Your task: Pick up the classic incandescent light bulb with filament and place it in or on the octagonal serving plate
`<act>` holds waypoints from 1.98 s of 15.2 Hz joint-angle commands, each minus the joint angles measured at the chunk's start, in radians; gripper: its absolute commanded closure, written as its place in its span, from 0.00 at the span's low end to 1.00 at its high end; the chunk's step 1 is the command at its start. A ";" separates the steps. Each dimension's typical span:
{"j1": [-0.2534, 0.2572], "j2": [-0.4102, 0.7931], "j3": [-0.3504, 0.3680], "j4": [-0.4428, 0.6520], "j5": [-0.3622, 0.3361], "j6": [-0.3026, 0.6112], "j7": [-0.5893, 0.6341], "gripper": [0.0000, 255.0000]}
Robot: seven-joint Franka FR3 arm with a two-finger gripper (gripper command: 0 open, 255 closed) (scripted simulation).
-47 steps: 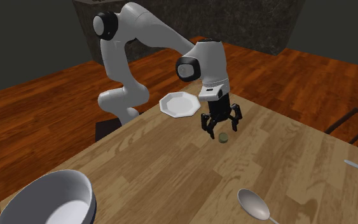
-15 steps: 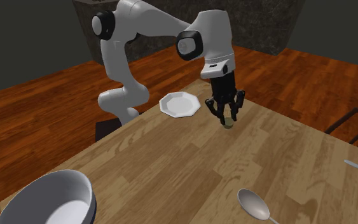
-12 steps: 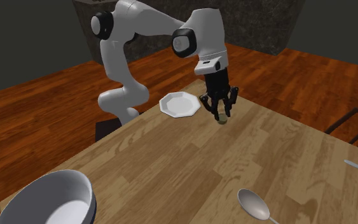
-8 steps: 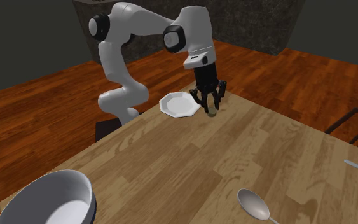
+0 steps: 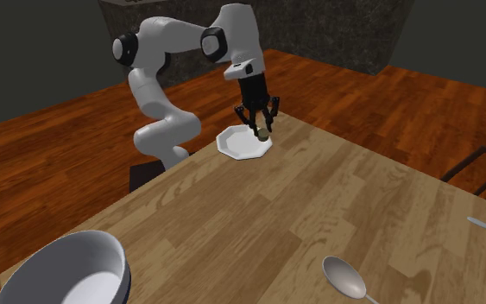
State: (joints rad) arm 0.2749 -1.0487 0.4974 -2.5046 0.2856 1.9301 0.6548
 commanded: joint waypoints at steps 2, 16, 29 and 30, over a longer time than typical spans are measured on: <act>0.057 -0.117 -0.008 -0.043 0.012 -0.081 0.028 1.00; 0.181 -0.324 0.050 -0.226 0.078 -0.118 0.091 1.00; 0.187 -0.330 0.059 -0.243 0.086 -0.108 0.093 0.00; 0.187 -0.330 0.059 -0.243 0.086 -0.108 0.093 0.00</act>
State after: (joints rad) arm 0.4621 -1.3783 0.5561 -2.7478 0.3717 1.8225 0.7483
